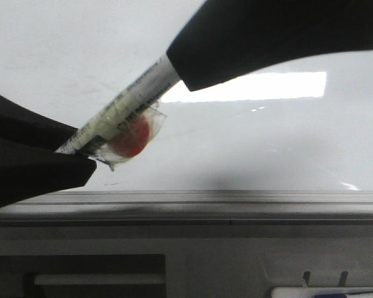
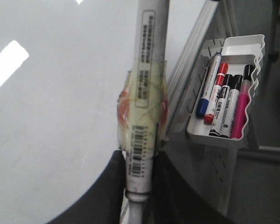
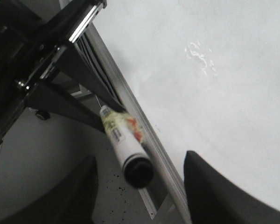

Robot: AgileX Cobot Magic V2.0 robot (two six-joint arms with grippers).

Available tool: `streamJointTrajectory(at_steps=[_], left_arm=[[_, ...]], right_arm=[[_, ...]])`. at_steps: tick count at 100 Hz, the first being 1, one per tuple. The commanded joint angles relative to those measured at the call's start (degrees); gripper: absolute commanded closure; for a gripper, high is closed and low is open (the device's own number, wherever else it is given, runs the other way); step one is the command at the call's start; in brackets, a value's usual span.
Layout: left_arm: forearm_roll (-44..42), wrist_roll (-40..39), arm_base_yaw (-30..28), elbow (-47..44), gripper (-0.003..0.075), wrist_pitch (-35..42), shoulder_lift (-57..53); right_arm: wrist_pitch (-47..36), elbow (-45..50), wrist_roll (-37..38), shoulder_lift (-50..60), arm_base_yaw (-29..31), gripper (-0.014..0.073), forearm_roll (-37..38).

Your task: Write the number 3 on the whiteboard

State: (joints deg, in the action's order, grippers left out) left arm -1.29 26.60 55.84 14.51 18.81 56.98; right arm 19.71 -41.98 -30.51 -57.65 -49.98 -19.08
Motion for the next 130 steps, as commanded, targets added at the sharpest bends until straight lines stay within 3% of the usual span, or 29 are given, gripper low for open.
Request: streamJointTrajectory(at_steps=[1,41,50,67,82,89,107,113,130], left_arm=[[-0.4,-0.2,0.5,1.4,0.0741,5.4,0.2],[-2.9,-0.2,0.5,1.4,0.0741,7.2,0.7],[-2.9,-0.2,0.5,1.4,0.0741,7.2,0.7],[-2.9,-0.2,0.5,1.4,0.0741,8.1,0.7],[-2.9,-0.2,0.5,1.4,0.0732,8.6,0.8],[-2.9,-0.2,0.5,1.4,0.0678,8.7,0.8],[0.6,-0.2,0.5,1.4,0.0365,9.0,0.4],[4.3,-0.2,0.4,1.4,0.0298,9.6,-0.3],[7.8,2.4,0.4,1.3,0.0279,9.6,-4.9]], right_arm=[[-3.2,-3.3,-0.5,-1.3,-0.2,0.0226,0.3],[-0.6,-5.9,-0.5,-6.4,-1.7,0.0238,0.3],[-0.6,-5.9,-0.5,-6.4,-1.7,0.0332,0.3],[1.4,-5.9,-0.5,-6.6,-1.7,0.0660,0.3],[1.8,-5.9,-0.2,-6.6,-1.7,0.0654,0.3],[1.0,-5.9,-0.2,-6.5,-1.7,0.0654,1.2],[0.6,-5.9,-0.2,-6.1,-1.7,0.0654,2.4],[0.4,-5.9,-0.2,-5.8,-1.7,0.0654,2.4],[1.1,-7.5,-0.2,-5.0,0.8,0.0654,2.5]])
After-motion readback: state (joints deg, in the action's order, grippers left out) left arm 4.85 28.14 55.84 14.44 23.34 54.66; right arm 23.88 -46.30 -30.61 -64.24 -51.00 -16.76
